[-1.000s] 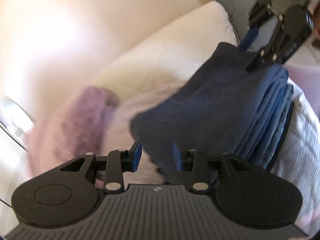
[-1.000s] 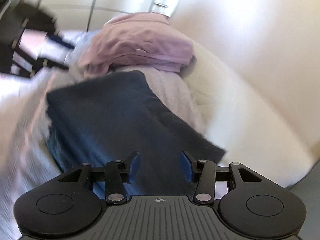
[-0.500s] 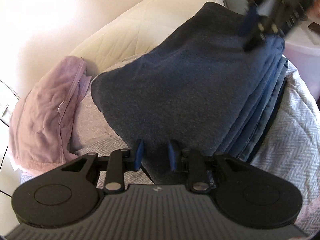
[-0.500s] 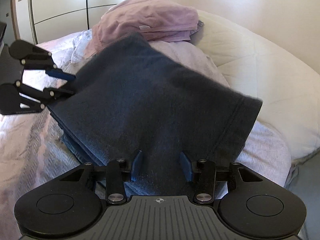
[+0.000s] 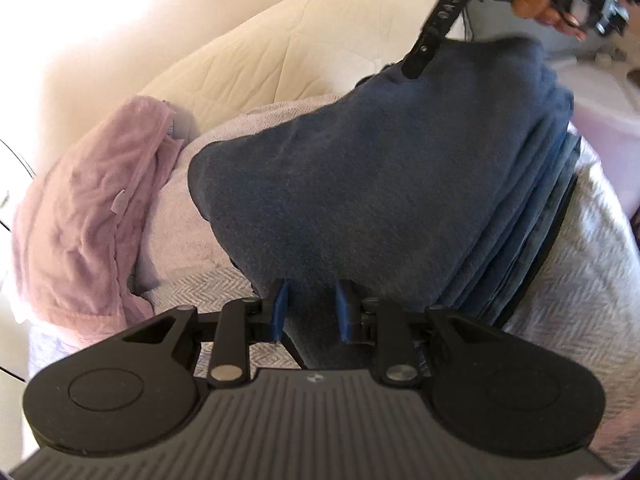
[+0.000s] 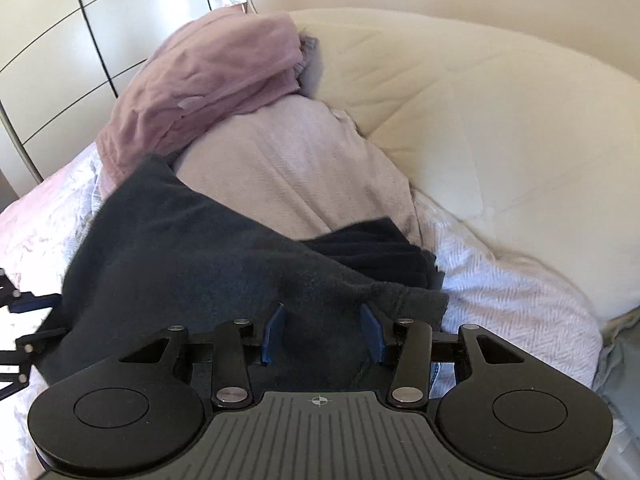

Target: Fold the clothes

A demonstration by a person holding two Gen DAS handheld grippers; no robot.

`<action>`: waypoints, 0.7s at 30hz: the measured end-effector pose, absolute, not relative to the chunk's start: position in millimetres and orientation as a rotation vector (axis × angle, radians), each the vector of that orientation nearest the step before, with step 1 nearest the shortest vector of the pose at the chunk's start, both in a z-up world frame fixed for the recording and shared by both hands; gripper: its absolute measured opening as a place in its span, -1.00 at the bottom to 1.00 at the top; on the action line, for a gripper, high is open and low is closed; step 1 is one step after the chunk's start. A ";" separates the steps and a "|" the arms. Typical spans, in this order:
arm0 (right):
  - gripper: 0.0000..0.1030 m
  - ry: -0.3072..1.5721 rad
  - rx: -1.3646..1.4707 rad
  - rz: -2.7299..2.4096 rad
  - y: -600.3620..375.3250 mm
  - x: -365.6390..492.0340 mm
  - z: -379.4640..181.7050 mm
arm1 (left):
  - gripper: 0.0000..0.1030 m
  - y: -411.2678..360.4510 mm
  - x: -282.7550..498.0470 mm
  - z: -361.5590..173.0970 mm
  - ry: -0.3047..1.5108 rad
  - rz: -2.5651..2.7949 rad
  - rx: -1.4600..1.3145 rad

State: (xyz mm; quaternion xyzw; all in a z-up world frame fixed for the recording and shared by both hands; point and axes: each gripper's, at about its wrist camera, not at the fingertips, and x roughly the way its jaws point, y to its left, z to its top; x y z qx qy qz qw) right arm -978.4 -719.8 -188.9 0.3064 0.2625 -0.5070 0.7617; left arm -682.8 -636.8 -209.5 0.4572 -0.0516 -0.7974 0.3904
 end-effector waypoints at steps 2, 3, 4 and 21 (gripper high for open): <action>-0.10 0.552 0.646 -1.100 -706.2 -978.2 -176.1 | -0.56 -646.4 -679.7 -188.5 -0.101 -2.037 1.123; -0.10 0.546 0.637 -1.089 -699.0 -976.0 -171.4 | -0.56 -654.3 -678.8 -178.5 -0.088 -2.044 1.094; -0.10 0.544 0.629 -1.078 -693.1 -971.9 -169.0 | -0.56 -664.3 -678.8 -170.1 -0.079 -2.047 1.073; -0.11 0.620 0.529 -0.959 -621.9 -957.3 -207.3 | -0.45 -827.3 -706.3 -195.0 0.335 -1.915 1.076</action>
